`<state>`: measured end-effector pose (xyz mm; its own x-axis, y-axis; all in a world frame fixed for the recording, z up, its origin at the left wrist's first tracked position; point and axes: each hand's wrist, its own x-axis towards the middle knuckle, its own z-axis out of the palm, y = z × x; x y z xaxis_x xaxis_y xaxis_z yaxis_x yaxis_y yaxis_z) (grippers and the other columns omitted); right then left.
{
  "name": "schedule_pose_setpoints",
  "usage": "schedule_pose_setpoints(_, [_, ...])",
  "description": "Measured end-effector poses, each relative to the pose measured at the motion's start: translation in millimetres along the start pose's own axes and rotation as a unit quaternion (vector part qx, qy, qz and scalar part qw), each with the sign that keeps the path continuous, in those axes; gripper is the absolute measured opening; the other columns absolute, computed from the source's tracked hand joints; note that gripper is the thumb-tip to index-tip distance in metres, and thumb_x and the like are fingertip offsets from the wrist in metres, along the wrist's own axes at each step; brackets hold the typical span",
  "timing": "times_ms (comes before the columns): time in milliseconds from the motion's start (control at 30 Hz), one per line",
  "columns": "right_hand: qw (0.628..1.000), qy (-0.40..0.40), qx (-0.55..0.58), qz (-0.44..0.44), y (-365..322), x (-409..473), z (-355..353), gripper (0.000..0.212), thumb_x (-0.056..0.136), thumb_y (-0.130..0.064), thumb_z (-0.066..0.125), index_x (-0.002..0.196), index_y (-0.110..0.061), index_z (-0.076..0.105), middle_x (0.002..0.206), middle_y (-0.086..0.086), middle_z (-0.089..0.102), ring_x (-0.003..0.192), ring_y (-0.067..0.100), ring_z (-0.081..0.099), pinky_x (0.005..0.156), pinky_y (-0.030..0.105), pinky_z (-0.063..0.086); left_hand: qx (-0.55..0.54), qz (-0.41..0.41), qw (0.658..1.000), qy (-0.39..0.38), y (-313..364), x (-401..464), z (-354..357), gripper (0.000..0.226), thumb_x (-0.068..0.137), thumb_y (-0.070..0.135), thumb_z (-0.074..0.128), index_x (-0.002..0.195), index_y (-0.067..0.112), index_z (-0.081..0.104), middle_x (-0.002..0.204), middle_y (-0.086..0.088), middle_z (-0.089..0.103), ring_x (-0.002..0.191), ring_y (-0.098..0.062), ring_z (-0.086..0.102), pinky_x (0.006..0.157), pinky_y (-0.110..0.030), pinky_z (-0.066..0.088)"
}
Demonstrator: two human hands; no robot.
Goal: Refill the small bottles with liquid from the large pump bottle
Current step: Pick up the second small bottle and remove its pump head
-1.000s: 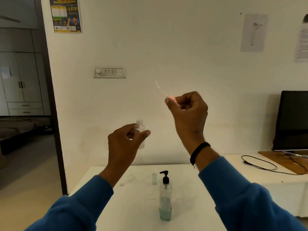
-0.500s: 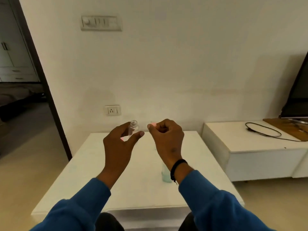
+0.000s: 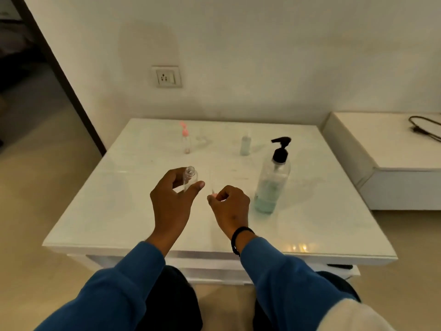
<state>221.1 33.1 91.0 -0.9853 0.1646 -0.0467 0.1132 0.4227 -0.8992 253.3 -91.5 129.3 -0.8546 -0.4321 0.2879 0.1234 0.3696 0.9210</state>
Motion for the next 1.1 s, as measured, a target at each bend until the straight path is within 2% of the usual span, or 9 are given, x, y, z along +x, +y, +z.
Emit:
schedule_pose_setpoints(100, [0.999, -0.026, -0.036, 0.004, 17.4, 10.7, 22.9, 0.033, 0.088, -0.023, 0.075, 0.065, -0.021, 0.052, 0.079, 0.0, 0.063, 0.068, 0.008, 0.054, 0.061, 0.019, 0.04, 0.006, -0.021, 1.0, 0.007, -21.6, -5.5, 4.4, 0.034, 0.081, 0.021, 0.086, 0.11, 0.021, 0.069, 0.102, 0.011, 0.07, 0.095, 0.0, 0.065, 0.074, 0.001, 0.044])
schedule_pose_setpoints(200, [0.995, -0.052, -0.084, 0.0, 27.9, 20.2, 44.3, 0.026, 0.09, -0.024, 0.073, 0.071, -0.018, 0.057, 0.085, 0.002, 0.064, 0.068, 0.01, 0.053, 0.062, 0.019, 0.04, 0.009, -0.024, 1.0, 0.013, -33.9, -4.8, 7.2, 0.035, 0.08, 0.021, 0.087, 0.109, 0.022, 0.069, 0.101, 0.013, 0.07, 0.096, -0.002, 0.065, 0.076, -0.001, 0.045])
schedule_pose_setpoints(367, [0.99, -0.052, -0.127, 0.005, 35.6, 28.0, 68.2, 0.019, 0.092, -0.023, 0.07, 0.078, -0.013, 0.063, 0.083, 0.005, 0.065, 0.072, 0.019, 0.059, 0.068, 0.03, 0.051, 0.026, -0.025, 0.999, 0.014, -41.0, 3.2, 9.8, 0.035, 0.079, 0.022, 0.087, 0.11, 0.016, 0.071, 0.101, 0.008, 0.072, 0.095, -0.005, 0.067, 0.076, -0.003, 0.046])
schedule_pose_setpoints(533, [0.987, -0.063, -0.147, 0.011, 35.0, 30.8, 75.3, 0.015, 0.092, -0.024, 0.068, 0.085, -0.011, 0.066, 0.087, 0.006, 0.066, 0.073, 0.019, 0.059, 0.066, 0.029, 0.047, 0.03, -0.03, 0.999, 0.017, -44.0, 4.7, 9.7, 0.034, 0.079, 0.023, 0.087, 0.109, 0.016, 0.071, 0.1, 0.01, 0.072, 0.095, -0.003, 0.067, 0.076, -0.003, 0.046])
schedule_pose_setpoints(700, [0.986, -0.064, -0.151, 0.013, 23.8, 30.4, 65.6, 0.018, 0.094, -0.029, 0.07, 0.091, -0.013, 0.065, 0.1, 0.006, 0.063, 0.08, 0.019, 0.061, 0.073, 0.029, 0.052, 0.03, -0.034, 0.999, 0.022, -39.5, 1.3, 10.2, 0.027, 0.084, 0.027, 0.082, 0.106, 0.026, 0.067, 0.097, 0.016, 0.068, 0.093, -0.001, 0.064, 0.076, 0.001, 0.044])
schedule_pose_setpoints(833, [0.991, -0.049, -0.123, -0.034, -2.7, 25.3, 34.0, 0.016, 0.097, -0.029, 0.067, 0.094, -0.013, 0.062, 0.106, 0.003, 0.057, 0.085, 0.014, 0.054, 0.074, 0.023, 0.042, 0.033, -0.012, 0.999, 0.026, -34.3, 0.3, 10.7, 0.025, 0.089, 0.026, 0.078, 0.111, 0.021, 0.069, 0.102, 0.009, 0.07, 0.092, 0.002, 0.063, 0.078, 0.002, 0.042])
schedule_pose_setpoints(933, [0.993, -0.014, -0.079, -0.083, -33.9, 23.5, 3.7, 0.013, 0.096, -0.026, 0.067, 0.092, -0.014, 0.063, 0.106, 0.001, 0.058, 0.091, 0.012, 0.054, 0.073, 0.02, 0.038, 0.043, 0.025, 0.998, 0.026, -24.0, -2.0, 12.9, 0.035, 0.09, 0.024, 0.077, 0.119, 0.006, 0.07, 0.108, 0.0, 0.071, 0.093, -0.009, 0.064, 0.077, 0.003, 0.042])
schedule_pose_setpoints(1000, [0.99, 0.018, -0.051, -0.126, -57.9, 23.6, -18.6, 0.013, 0.094, -0.024, 0.069, 0.088, -0.014, 0.063, 0.103, 0.001, 0.059, 0.089, 0.013, 0.056, 0.071, 0.019, 0.04, 0.044, 0.05, 0.998, 0.02, -11.9, -6.6, 16.1, 0.04, 0.089, 0.023, 0.077, 0.122, 0.003, 0.069, 0.111, -0.002, 0.07, 0.097, -0.014, 0.064, 0.075, 0.003, 0.042])
schedule_pose_setpoints(1100, [0.977, 0.06, -0.009, -0.204, -93.7, 23.2, -54.3, 0.014, 0.091, -0.021, 0.073, 0.082, -0.013, 0.065, 0.094, -0.001, 0.063, 0.08, 0.015, 0.061, 0.072, 0.024, 0.049, 0.026, 0.072, 0.997, 0.004, 9.9, -14.8, 26.9, 0.043, 0.088, 0.027, 0.076, 0.124, 0.005, 0.068, 0.113, 0.003, 0.067, 0.094, 0.001, 0.064, 0.072, 0.002, 0.044])
